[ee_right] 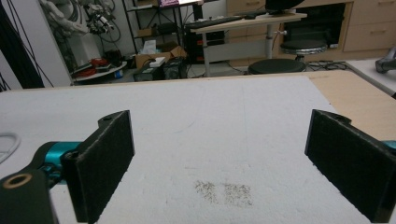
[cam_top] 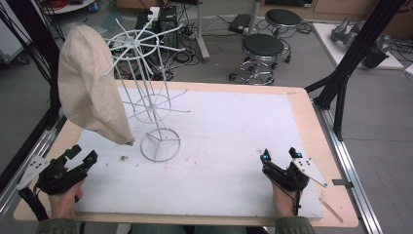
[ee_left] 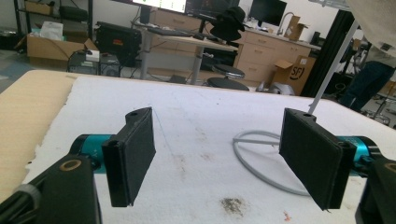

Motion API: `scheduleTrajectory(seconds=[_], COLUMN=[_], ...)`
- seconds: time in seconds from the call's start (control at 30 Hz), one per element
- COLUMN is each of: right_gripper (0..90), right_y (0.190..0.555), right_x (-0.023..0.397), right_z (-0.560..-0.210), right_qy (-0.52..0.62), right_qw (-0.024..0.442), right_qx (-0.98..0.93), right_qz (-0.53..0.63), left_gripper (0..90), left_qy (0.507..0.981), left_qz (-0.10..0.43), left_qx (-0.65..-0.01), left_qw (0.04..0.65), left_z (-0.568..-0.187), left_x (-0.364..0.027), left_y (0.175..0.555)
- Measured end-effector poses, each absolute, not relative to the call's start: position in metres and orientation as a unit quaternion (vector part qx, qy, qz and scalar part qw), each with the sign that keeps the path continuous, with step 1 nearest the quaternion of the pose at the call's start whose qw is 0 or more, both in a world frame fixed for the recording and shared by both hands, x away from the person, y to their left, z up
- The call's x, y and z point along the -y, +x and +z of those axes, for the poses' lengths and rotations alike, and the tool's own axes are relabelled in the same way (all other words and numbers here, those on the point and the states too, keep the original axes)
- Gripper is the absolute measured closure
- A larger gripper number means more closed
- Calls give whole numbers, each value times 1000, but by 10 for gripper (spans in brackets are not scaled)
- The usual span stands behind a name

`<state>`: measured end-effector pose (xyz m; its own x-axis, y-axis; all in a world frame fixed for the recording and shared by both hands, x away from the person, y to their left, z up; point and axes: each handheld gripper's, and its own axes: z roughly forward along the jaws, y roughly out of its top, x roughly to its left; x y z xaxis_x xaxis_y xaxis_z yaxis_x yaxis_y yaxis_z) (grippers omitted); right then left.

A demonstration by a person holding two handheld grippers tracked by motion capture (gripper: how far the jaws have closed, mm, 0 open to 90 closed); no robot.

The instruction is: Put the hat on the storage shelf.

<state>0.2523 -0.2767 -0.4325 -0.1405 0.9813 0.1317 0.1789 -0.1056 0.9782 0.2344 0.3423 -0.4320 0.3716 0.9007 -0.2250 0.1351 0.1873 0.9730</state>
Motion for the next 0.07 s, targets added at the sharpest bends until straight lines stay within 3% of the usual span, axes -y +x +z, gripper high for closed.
scheduleTrajectory(seconds=[0.07], right_gripper=[70], right_y=[252], right_x=[277], right_z=[-432], right_qy=[530], right_qw=[385], right_qx=[-546], right_qz=[521], left_gripper=[268], left_qy=[558], left_qz=[313], left_qx=[-465], left_qw=[612], left_z=[-432], left_x=[-342], left_y=[234])
